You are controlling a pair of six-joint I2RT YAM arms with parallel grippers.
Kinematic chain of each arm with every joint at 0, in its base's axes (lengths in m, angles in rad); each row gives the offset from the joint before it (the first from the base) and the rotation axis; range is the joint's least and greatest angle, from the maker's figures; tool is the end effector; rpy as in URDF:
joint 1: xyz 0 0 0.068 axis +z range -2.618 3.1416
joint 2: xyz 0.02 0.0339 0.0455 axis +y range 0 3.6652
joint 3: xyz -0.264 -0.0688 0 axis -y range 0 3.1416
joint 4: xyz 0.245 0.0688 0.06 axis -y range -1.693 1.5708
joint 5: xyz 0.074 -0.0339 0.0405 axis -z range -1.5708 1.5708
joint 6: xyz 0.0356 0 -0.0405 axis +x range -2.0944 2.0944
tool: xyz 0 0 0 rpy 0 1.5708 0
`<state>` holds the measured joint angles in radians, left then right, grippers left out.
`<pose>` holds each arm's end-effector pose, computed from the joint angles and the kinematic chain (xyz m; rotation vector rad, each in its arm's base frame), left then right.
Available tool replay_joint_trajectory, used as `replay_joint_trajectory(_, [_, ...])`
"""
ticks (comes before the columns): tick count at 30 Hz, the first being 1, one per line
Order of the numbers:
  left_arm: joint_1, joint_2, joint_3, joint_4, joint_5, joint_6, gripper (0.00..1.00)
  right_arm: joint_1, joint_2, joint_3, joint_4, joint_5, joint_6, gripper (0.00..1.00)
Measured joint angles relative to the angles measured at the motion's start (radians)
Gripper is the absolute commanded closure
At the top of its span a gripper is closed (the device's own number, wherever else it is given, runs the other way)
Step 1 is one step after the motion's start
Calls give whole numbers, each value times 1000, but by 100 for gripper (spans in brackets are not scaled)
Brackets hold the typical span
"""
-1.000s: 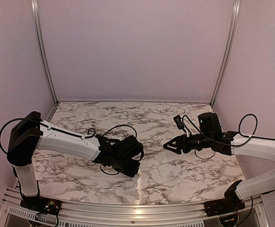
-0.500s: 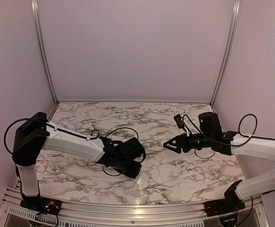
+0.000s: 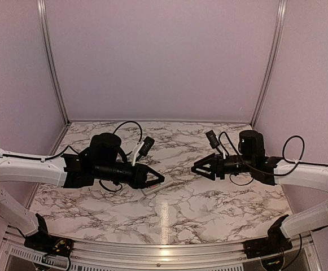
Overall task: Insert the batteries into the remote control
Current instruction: Pick up the battery cover from the center of the board, then pass from the left arm to the right
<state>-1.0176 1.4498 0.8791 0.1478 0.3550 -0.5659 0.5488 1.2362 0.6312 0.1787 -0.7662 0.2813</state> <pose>0.1600 -0.2827 0.2496 0.7506 2.1131 -1.3056 0.2087 0.1565 0.2317 -0.7955 1.9479 1.2800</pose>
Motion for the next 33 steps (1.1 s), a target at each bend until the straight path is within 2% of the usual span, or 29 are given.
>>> replay_joint_trajectory(5, [-8, -49, -32, 229, 285, -23, 100, 56, -63, -1, 123, -125, -4, 42])
replay_joint_trajectory(9, [-28, -86, -27, 293, 451, -21, 100, 173, -110, 40, 116, -183, -72, 45])
replay_joint_trajectory(14, [-41, -105, -25, 382, 605, -68, 100, 248, -149, 111, 79, -244, -132, 49])
replay_joint_trajectory(23, [-77, -106, -11, 553, 724, -192, 100, 430, -151, 272, -82, -229, -285, 57])
replay_joint_trajectory(33, [-112, -106, 23, 610, 747, -213, 100, 519, -71, 333, -161, -176, -363, 66])
